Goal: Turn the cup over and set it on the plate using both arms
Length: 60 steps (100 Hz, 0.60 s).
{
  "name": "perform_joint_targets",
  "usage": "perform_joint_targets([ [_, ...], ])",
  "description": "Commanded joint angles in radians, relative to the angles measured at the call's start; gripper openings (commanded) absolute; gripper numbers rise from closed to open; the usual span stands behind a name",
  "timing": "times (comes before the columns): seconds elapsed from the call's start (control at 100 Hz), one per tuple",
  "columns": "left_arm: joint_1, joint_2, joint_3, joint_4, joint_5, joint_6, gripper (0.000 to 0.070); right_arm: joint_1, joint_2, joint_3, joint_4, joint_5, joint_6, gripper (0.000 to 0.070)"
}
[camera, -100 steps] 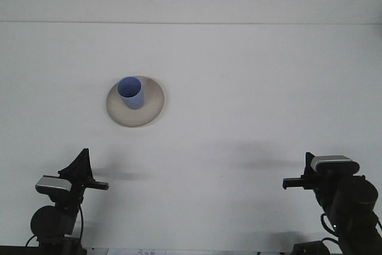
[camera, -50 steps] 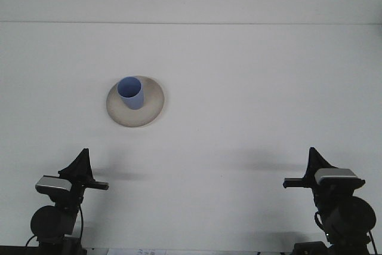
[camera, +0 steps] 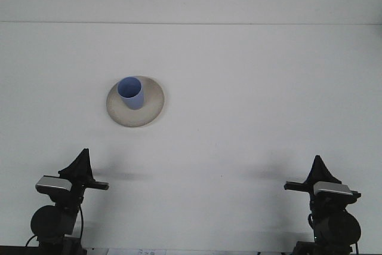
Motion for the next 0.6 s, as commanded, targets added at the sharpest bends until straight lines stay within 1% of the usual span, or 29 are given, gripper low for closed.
perform_joint_targets([
  [0.0,0.000,0.000,-0.019,0.011,0.001,-0.009,0.0012,0.006,-0.003,-0.023,0.080,-0.001,0.010,0.0000],
  [0.16,0.000,0.000,-0.019,0.011,0.001,-0.009,0.0012,0.037,-0.003,-0.101,0.277,-0.005,0.010,0.0000],
  [0.27,0.000,0.000,-0.019,0.011,0.001,-0.009,0.0012,0.063,-0.003,-0.154,0.359,-0.005,0.010,0.0000],
  [0.4,0.000,0.000,-0.019,0.010,0.001,-0.009,0.0012,0.083,-0.003,-0.156,0.301,-0.005,0.010,0.0000],
  [0.59,0.000,0.000,-0.019,0.011,0.001,-0.009,0.0012,0.095,-0.003,-0.156,0.294,-0.005,0.010,0.0000],
])
